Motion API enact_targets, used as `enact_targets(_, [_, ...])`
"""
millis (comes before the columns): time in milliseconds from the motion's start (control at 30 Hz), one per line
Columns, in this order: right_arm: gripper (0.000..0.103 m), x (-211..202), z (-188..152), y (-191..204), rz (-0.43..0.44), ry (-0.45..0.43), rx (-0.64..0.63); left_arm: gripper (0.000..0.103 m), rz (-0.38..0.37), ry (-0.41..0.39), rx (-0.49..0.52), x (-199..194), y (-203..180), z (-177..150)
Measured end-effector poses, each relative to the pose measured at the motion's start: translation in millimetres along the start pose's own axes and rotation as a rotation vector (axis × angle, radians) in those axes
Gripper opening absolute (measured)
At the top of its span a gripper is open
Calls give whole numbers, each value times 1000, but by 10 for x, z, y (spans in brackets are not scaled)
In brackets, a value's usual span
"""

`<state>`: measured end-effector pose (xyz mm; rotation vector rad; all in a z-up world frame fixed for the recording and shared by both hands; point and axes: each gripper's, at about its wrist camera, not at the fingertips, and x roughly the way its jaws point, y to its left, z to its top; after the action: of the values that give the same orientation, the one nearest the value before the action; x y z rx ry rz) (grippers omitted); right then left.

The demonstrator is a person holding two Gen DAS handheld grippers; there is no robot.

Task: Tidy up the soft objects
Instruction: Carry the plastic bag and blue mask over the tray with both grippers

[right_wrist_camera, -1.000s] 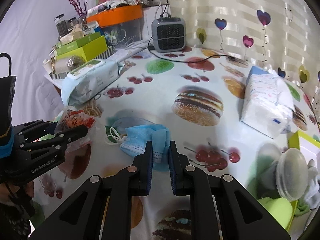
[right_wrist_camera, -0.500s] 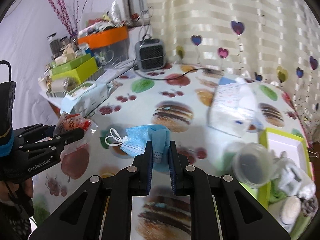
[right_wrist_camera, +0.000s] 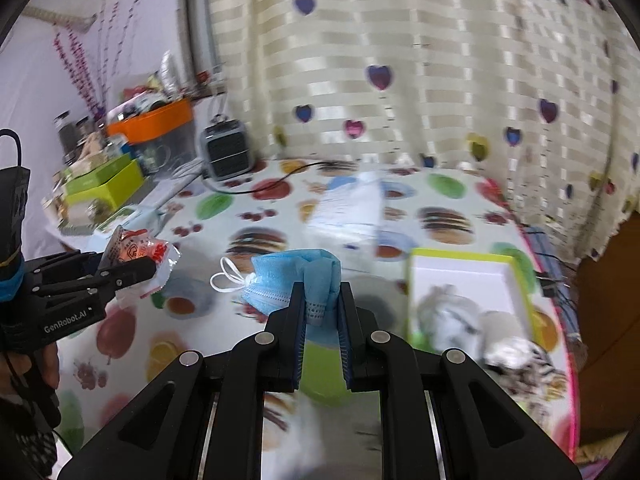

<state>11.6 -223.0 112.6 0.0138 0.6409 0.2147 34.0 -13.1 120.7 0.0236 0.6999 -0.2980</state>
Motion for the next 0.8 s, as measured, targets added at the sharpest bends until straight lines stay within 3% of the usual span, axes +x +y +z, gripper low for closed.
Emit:
enact_targets(467, [15, -451, -273, -963, -256, -6, 159, 32, -202, 41, 116, 466, -956, 352])
enact_targets(800, [15, -448, -415, -1296, -330, 8, 227, 32, -272, 78, 175, 886, -1447, 565])
